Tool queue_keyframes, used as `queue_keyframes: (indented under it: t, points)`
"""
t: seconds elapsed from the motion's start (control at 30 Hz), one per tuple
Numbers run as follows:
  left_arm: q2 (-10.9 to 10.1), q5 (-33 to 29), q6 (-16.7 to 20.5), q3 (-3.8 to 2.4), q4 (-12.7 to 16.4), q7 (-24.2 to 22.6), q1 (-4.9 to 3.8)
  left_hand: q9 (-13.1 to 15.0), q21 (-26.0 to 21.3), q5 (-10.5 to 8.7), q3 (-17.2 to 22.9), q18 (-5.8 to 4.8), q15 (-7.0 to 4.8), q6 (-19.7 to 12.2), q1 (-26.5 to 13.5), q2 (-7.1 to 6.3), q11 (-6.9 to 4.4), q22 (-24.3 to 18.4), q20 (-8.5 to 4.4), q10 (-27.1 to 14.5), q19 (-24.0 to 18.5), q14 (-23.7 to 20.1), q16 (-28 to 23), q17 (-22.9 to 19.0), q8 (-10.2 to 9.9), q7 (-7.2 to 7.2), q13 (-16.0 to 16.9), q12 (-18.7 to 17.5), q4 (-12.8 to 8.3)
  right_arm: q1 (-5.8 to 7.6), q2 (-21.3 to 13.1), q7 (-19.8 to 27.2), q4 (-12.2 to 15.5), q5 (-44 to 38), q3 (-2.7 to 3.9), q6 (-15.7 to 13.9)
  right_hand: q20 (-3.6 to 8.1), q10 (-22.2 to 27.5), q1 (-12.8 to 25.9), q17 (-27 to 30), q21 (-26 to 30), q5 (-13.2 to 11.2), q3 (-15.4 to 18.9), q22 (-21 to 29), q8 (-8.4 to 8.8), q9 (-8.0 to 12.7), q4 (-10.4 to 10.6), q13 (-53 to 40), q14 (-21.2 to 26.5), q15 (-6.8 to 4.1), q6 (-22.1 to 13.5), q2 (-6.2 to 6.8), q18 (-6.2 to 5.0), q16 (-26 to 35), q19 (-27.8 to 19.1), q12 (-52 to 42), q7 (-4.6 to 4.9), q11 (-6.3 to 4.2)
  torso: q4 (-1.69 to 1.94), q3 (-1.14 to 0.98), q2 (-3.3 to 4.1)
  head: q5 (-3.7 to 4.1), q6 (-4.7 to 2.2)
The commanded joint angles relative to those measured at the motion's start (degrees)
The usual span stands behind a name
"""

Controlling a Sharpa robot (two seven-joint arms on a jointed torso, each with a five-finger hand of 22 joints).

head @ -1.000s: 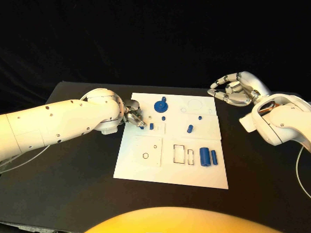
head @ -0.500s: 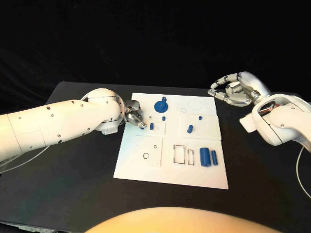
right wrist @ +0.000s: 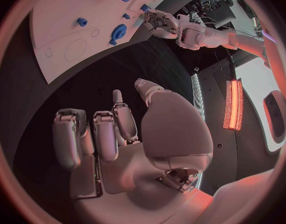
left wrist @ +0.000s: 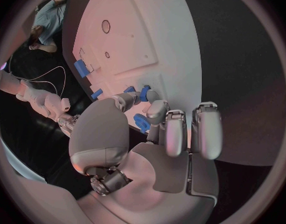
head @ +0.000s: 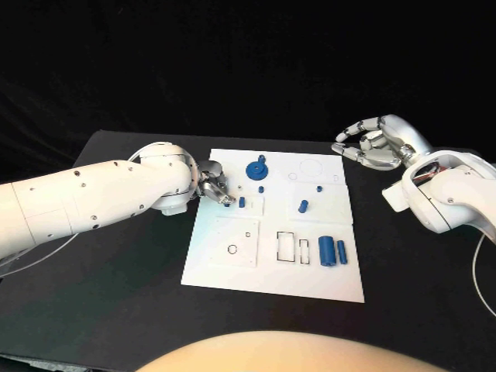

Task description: Assemble the parts on the task board

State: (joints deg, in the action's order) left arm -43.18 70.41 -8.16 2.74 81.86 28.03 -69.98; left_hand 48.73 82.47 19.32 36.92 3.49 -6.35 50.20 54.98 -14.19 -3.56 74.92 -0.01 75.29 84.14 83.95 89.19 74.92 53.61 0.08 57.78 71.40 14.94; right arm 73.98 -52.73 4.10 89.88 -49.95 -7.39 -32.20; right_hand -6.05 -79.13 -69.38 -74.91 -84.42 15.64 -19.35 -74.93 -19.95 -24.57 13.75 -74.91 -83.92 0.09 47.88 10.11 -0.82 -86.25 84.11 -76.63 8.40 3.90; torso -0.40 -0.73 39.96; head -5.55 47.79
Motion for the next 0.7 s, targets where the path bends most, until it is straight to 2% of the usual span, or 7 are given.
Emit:
queue_keyframes:
  t: [0.03, 0.2, 0.7]
  points:
    - [0.1, -0.8, -1.8, 0.19, 0.0, 0.4, 0.28, 0.0, 0.3, -0.26, -2.9, -0.64, -0.19, 0.3, -1.5, 0.21, 0.11, 2.0, -0.22, 0.2, 0.5, 5.8, 0.3, 14.1, -0.3, 0.16, 0.0, 0.1, 1.5, -0.03, 0.0, 0.4, 0.1, -0.2, 0.02, 0.3, 0.35, 0.3, 0.2, -5.0, 0.3, 0.4, 0.1, -11.3, -0.29, -0.1, 0.4, -0.8, -3.8, -0.48, -0.4, -0.30, -0.77, 0.2, 2.3, 0.2, 0.16, -0.13, -0.04, -0.05, 0.01, -0.02, -0.08]
    - [0.2, -1.0, -1.6, 0.19, -0.1, 0.4, 0.27, 0.0, 0.3, -0.20, -5.1, -0.64, -0.18, 0.4, -2.5, 1.26, 0.12, 2.1, -0.23, 0.2, 0.5, 5.8, 0.3, 14.1, -0.5, 0.17, 0.1, 0.1, 1.8, -0.03, -0.1, 0.4, 0.1, -0.2, 0.02, 0.3, 0.35, 0.3, 0.2, -5.0, 0.3, 0.4, 0.1, -11.3, -0.29, -0.1, 0.4, -0.8, -3.8, -0.48, -0.4, -0.30, -0.77, 0.2, 2.3, 0.2, 0.16, -0.13, -0.06, -0.05, 0.01, -0.01, -0.07]
    - [0.2, -1.1, -1.1, 0.18, -0.3, 0.5, 0.27, 0.1, 0.3, -0.14, -5.3, -0.65, -0.19, 0.4, -2.5, 1.56, 0.10, 2.1, -0.23, 0.3, 0.5, 5.8, 0.3, 14.1, -0.5, 0.13, 0.1, 0.2, 1.7, -0.03, -0.2, 0.4, 0.2, -0.2, 0.02, 0.3, 0.35, 0.3, 0.2, -5.0, 0.3, 0.4, 0.1, -11.3, -0.29, -0.1, 0.4, -0.8, -3.8, -0.48, -0.4, -0.30, -0.77, 0.2, 2.3, 0.2, 0.16, -0.13, -0.01, 0.04, 0.03, 0.07, -0.14]
